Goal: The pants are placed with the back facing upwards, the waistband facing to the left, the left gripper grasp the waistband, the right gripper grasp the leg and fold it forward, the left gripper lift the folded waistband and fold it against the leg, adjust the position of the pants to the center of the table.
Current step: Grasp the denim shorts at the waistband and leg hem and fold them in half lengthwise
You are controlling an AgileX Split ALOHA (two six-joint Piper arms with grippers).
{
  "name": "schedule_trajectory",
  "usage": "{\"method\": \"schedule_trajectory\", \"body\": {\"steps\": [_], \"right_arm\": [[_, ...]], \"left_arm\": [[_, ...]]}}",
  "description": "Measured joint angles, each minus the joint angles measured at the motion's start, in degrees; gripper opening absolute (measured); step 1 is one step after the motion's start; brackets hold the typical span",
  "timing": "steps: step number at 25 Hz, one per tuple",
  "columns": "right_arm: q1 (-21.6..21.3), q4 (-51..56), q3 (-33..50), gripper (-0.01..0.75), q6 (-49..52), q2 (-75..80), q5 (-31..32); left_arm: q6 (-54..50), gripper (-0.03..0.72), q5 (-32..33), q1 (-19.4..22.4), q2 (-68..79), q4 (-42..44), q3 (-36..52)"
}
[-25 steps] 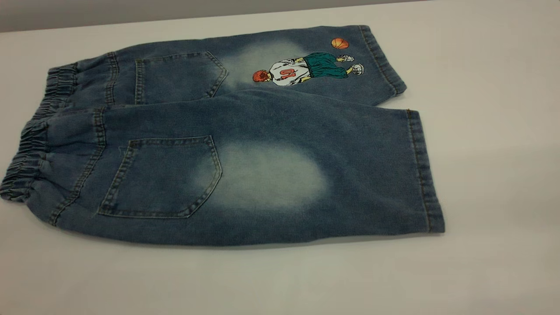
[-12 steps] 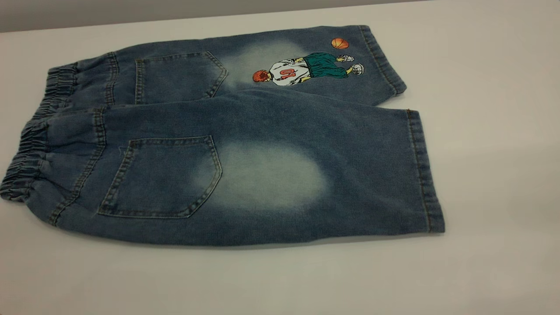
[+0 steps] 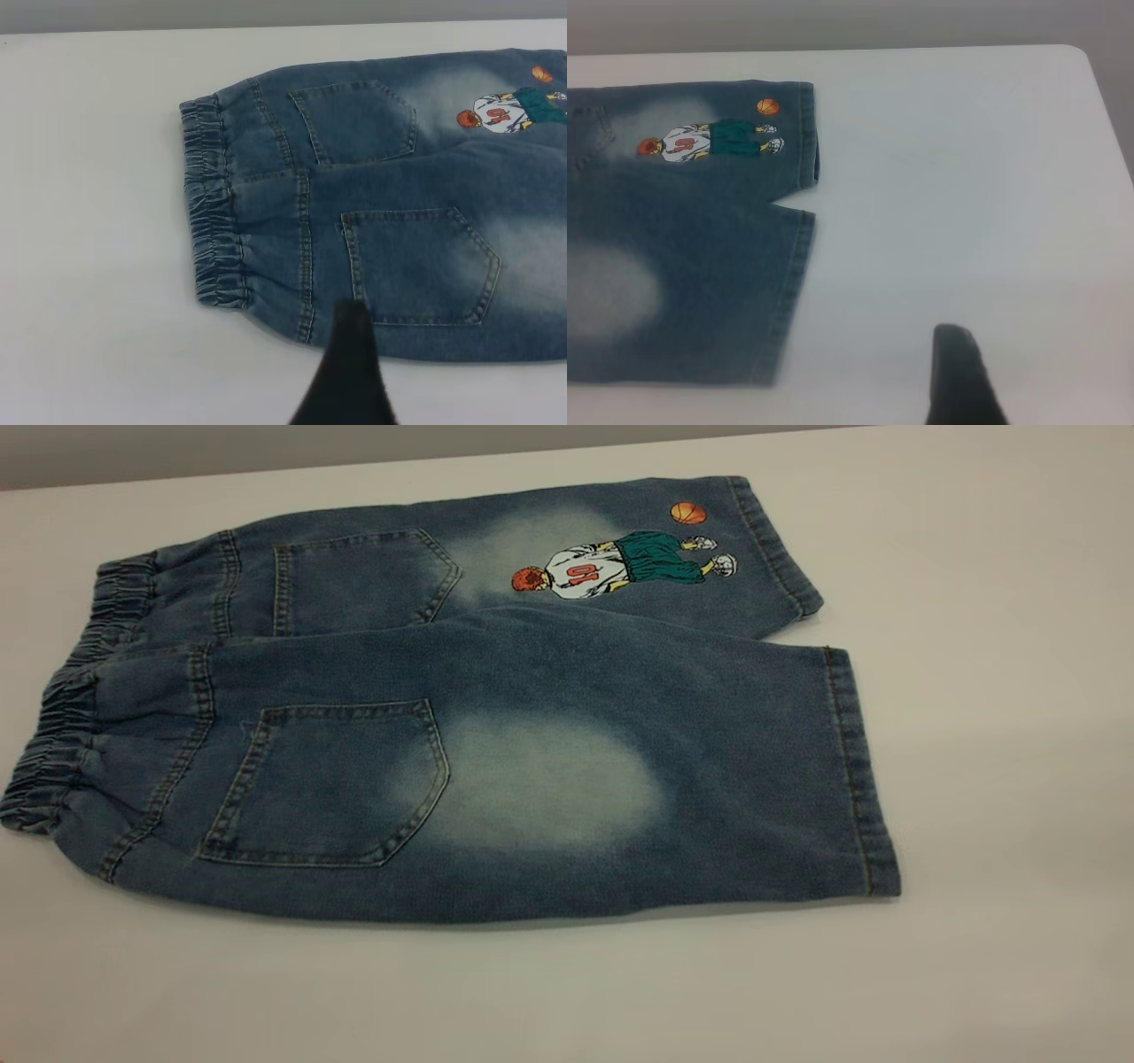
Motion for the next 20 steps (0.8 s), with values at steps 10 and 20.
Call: {"method": "schedule_trajectory", "body": {"steps": [10,20], "right_arm": [[0.00,0.00,0.00,0.351,0.00,0.00,-0.12],[0.00,3.41,-0.30,0.351,-1.03,0.00,-2.52]], "left_arm": [[-0.08,0.538,0.00,-0.07,0.00,0.06,0.00],[-0.90,0.538,-2.03,-0.07,0.88,1.47,-2.03]]}}
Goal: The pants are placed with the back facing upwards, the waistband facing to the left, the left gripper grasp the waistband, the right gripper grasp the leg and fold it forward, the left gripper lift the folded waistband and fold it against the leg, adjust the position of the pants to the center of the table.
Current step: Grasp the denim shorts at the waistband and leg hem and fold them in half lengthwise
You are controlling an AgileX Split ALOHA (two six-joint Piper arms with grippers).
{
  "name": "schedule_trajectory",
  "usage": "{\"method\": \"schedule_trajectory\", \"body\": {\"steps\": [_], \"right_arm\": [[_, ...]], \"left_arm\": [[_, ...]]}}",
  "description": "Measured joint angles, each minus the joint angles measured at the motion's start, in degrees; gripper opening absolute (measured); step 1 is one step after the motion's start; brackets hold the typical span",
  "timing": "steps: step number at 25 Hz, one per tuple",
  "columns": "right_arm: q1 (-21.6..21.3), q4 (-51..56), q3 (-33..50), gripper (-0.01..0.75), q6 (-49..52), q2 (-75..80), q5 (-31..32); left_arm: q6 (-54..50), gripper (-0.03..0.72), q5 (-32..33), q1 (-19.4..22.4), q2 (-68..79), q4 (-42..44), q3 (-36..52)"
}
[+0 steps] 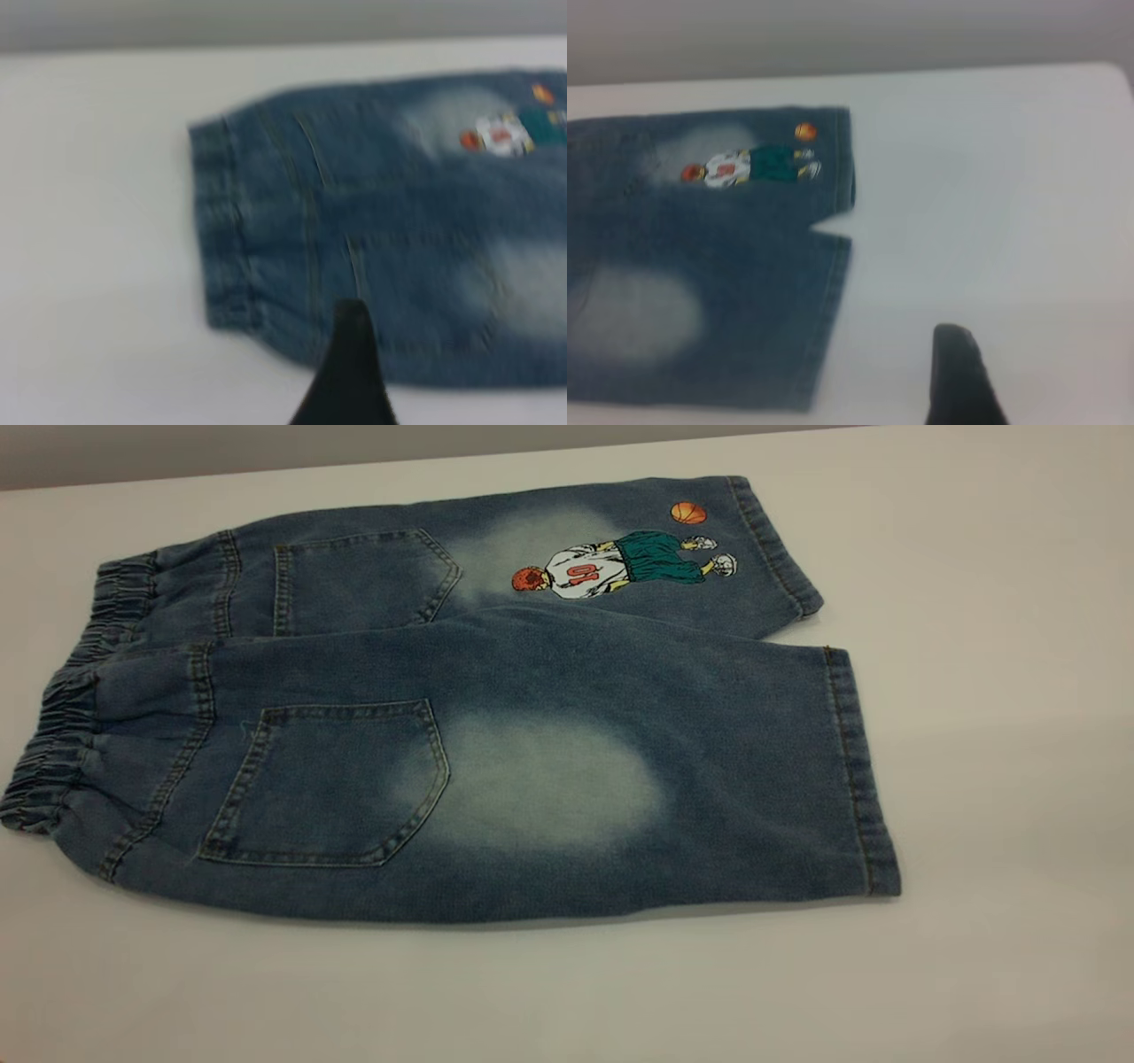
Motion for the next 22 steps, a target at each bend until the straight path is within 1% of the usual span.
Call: {"method": "schedule_trajectory", "body": {"steps": [3,5,9,11,15,18,22], "right_arm": [[0.00,-0.06,-1.97,0.351,-0.99,1.90,1.04],[0.00,0.42,-3.71,0.351,-2.03,5.37,0.21],[0.00,3.99,-5.76,0.351,-5.36,16.78,-4.45],[0.00,7.12,-5.76,0.351,-7.59,23.22,-6.70],[0.00,14.01,-5.76,0.351,-11.76,35.15,-13.03],[0.00,18.97,-5.76,0.351,-14.36,42.40,-17.20],[0.00,21.09,-5.76,0.351,-16.20,51.15,-20.77]], "left_arm": [[-3.92,0.538,-0.45,0.00,4.29,0.55,-2.50],[-5.57,0.538,-0.53,0.00,8.59,2.11,-4.33],[-10.94,0.538,-3.43,0.00,20.05,8.78,-7.54],[-14.48,0.538,-4.76,0.00,26.19,13.53,-7.61],[-17.82,0.533,-9.40,0.00,39.06,22.06,-7.56],[-18.11,0.521,-12.86,0.00,48.28,24.91,-7.56],[-18.78,0.505,-17.68,0.00,59.95,25.32,-7.56]]}}
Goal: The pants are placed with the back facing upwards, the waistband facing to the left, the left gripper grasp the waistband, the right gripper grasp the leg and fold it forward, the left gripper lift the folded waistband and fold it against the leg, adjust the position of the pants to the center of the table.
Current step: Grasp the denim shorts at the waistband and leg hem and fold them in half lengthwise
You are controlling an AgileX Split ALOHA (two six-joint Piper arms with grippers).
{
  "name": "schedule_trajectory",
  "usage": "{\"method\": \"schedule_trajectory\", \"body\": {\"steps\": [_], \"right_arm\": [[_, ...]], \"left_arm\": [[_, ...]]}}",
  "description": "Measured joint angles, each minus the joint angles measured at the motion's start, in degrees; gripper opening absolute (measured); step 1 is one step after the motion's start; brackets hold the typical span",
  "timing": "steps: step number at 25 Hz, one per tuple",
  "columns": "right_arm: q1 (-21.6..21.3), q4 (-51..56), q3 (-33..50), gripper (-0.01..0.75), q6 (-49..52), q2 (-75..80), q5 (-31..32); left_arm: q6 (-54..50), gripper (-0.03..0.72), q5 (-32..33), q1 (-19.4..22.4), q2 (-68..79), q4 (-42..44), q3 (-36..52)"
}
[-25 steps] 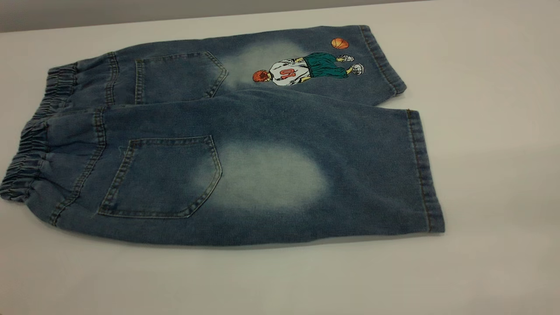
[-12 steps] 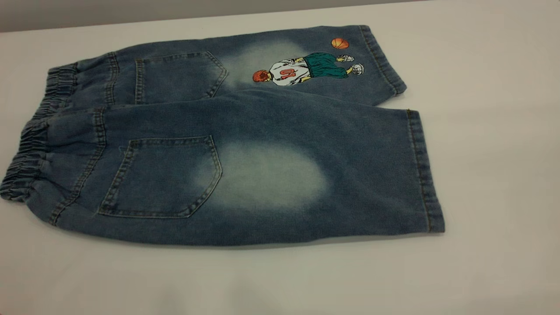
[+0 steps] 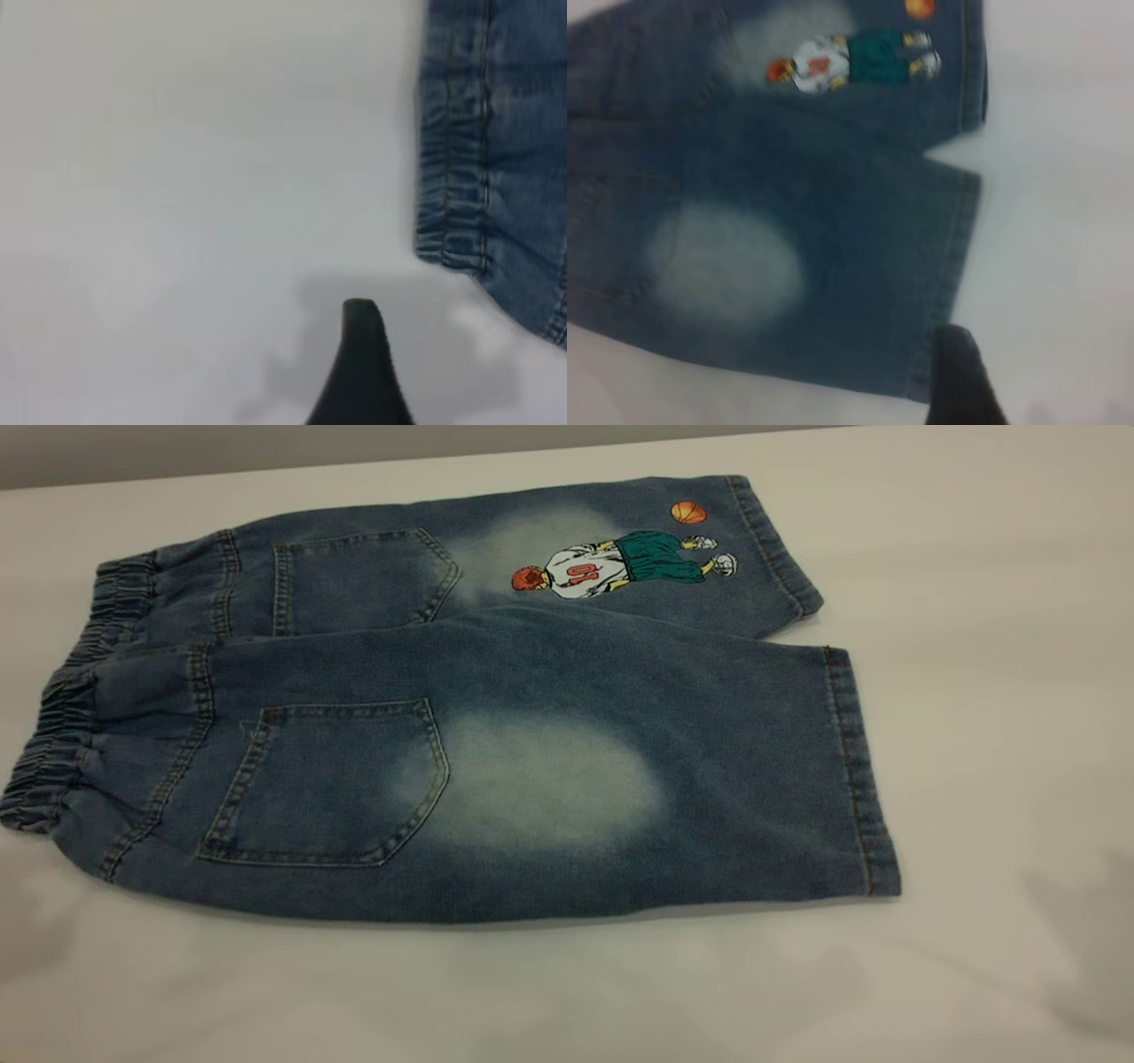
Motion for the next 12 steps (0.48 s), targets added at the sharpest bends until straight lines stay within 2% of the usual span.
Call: {"method": "schedule_trajectory", "body": {"steps": [8,12], "right_arm": [[0.00,1.59,0.79,0.351,-0.68,9.67,-2.80],[0.00,2.87,0.99,0.351,-1.83,12.05,-3.50]], "left_arm": [[-3.35,0.501,-7.59,0.21,19.93,-3.12,0.00],[-2.17,0.499,-11.05,3.78,27.30,-7.48,-0.05]]}}
